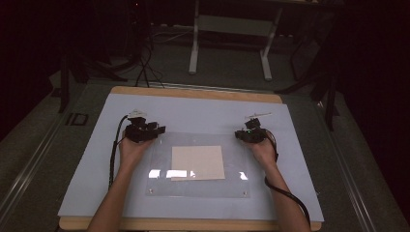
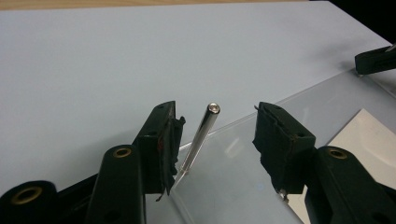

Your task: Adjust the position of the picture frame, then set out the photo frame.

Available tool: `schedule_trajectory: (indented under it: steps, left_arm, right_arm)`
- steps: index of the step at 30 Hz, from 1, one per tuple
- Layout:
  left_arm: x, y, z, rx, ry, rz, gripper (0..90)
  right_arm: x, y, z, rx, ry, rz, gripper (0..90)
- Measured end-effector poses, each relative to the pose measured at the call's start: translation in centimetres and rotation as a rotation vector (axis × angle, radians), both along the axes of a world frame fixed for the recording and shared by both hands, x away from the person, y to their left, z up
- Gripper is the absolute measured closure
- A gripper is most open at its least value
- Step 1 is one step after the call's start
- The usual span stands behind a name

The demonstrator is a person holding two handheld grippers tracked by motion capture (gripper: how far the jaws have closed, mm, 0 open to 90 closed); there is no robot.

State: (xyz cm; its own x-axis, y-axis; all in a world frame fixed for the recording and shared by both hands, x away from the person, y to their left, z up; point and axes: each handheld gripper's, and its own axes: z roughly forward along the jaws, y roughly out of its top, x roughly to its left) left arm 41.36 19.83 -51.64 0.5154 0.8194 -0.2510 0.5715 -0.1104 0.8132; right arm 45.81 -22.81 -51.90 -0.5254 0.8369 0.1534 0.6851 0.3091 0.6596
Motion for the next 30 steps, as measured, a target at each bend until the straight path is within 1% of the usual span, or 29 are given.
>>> schedule_trajectory:
  steps: [2, 4, 6, 7, 9, 11, 13, 14, 15, 19, 21, 23, 24, 25, 29, 30]
  left_arm:
    - [-0.1, 0.1, -0.1, 0.000, -0.017, 0.006, 46.4]
    - [-0.1, 0.2, -0.2, 0.007, -0.030, 0.010, 45.7]
    - [-0.2, 0.3, -0.2, -0.001, -0.037, 0.010, 45.7]
    - [-0.2, 0.4, -0.2, -0.007, -0.042, 0.008, 47.0]
    - [-0.4, 0.4, -0.2, -0.005, -0.049, 0.003, 50.4]
    - [-0.7, 0.3, -0.1, 0.013, -0.058, 0.012, 56.1]
    - [-0.8, 0.1, -0.2, 0.035, -0.063, 0.029, 57.0]
    - [-1.0, -0.1, -0.3, 0.053, -0.072, 0.036, 57.1]
    - [-1.0, -0.1, -0.3, 0.055, -0.073, 0.037, 58.3]
    - [-1.0, -0.2, -0.6, 0.052, -0.068, 0.036, 62.8]
    - [-0.9, -0.3, -0.7, 0.043, -0.071, 0.039, 65.4]
    - [-1.0, -0.3, -0.7, 0.016, -0.083, 0.036, 65.0]
    - [-1.0, -0.3, -0.7, 0.000, -0.088, 0.038, 65.0]
    - [-1.0, -0.4, -0.7, 0.006, -0.091, 0.040, 65.4]
    - [-1.0, -0.6, -0.7, 0.032, -0.094, 0.051, 71.0]
    - [-1.0, -0.6, -0.7, 0.029, -0.094, 0.055, 72.5]
  right_arm:
    - [-0.1, -0.1, 0.0, -0.001, -0.004, -0.009, 76.1]
    - [-0.3, -0.3, 0.2, 0.000, -0.021, -0.014, 73.7]
    - [-0.7, -0.6, 0.5, 0.002, -0.056, -0.006, 73.2]
    - [-1.1, -0.7, 0.7, -0.013, -0.093, 0.003, 74.6]
    - [-1.7, -0.7, 1.1, -0.042, -0.149, 0.022, 77.0]
    - [-2.1, -0.7, 1.3, -0.059, -0.185, 0.025, 78.7]
    - [-2.4, -0.7, 1.3, -0.054, -0.207, 0.027, 80.5]
    - [-2.4, -0.7, 1.2, -0.046, -0.212, 0.025, 81.7]
    - [-2.5, -0.6, 1.1, -0.034, -0.223, 0.018, 84.0]
    - [-2.8, -0.5, 0.9, -0.025, -0.253, 0.012, 84.1]
    - [-2.9, -0.5, 0.8, -0.021, -0.268, 0.007, 83.3]
    - [-2.9, -0.6, 0.8, -0.013, -0.288, 0.004, 82.0]
    - [-2.8, -0.6, 0.9, -0.006, -0.283, 0.003, 82.4]
    - [-2.8, -0.6, 0.9, 0.006, -0.281, 0.004, 84.0]
    - [-2.8, -0.7, 0.8, 0.020, -0.283, -0.003, 84.8]
    - [-2.8, -0.7, 0.8, 0.024, -0.281, -0.004, 84.8]
